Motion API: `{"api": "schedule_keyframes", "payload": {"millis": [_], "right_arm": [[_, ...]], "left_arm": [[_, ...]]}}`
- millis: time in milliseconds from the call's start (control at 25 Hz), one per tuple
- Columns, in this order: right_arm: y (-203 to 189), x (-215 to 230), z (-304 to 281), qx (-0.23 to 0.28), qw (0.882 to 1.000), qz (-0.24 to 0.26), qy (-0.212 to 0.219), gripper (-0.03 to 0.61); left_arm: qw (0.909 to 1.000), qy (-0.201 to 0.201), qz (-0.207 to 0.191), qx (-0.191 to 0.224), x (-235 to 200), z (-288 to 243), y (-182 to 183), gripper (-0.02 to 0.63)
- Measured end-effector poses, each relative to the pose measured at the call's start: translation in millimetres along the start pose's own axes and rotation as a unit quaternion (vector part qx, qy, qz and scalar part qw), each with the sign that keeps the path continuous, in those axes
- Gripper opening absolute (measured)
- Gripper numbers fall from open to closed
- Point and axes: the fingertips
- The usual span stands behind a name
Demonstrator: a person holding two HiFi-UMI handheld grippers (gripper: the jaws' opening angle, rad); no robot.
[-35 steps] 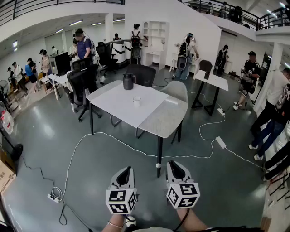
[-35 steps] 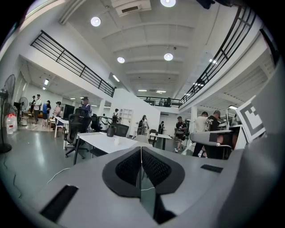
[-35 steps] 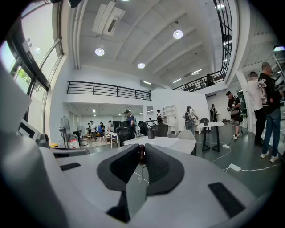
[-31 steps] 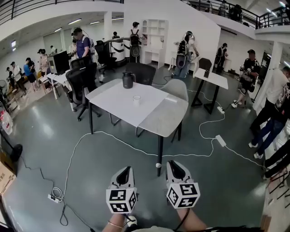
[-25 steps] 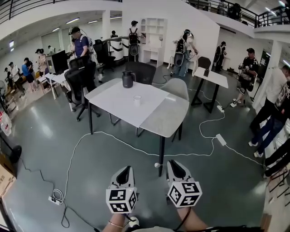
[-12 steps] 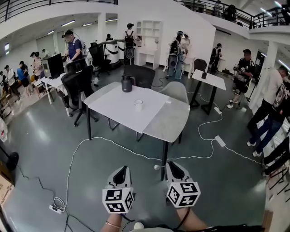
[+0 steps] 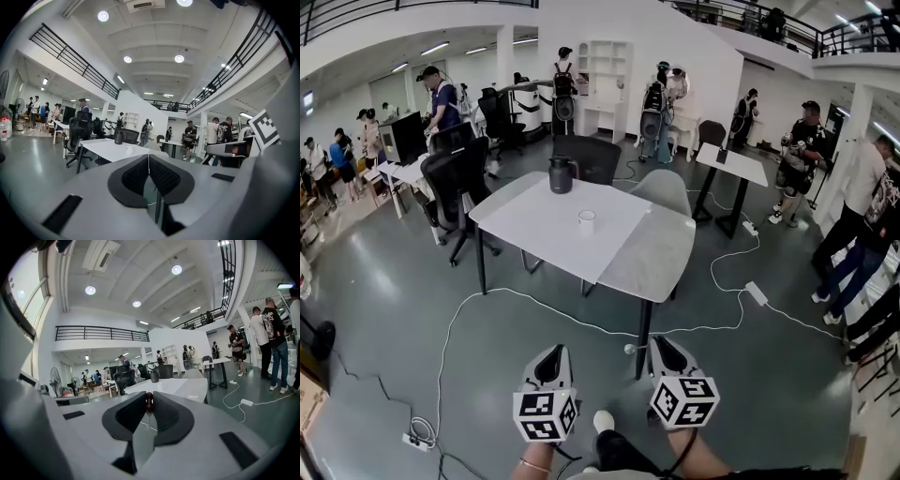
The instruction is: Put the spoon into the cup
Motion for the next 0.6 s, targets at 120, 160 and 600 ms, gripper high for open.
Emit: {"api": "schedule_keyframes", "payload": {"millis": [120, 160, 600], "right_arm": [[-2, 5, -22, 0.0, 1.0, -0.01, -0.003, 0.064], [-1, 5, -31, 0.001, 1.0, -0.01, -0.001, 0.064], [13, 13, -134, -0.001, 1.0, -0.004, 0.029, 0.064]], "left_arm": [[1.0, 0.002, -0.004, 0.0, -10, -17, 0, 0.021], [1.0, 0.004, -0.005, 0.0, -14, -24, 0, 0.021], [0.9996, 0.026, 0.007, 0.012, -47, -113, 12, 0.022]]}}
Point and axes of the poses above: the fingertips, and each gripper's own axes: z backward along the fingers, x to its right, y out of its top, and after that the axes turned 13 degrees about x, right-handed
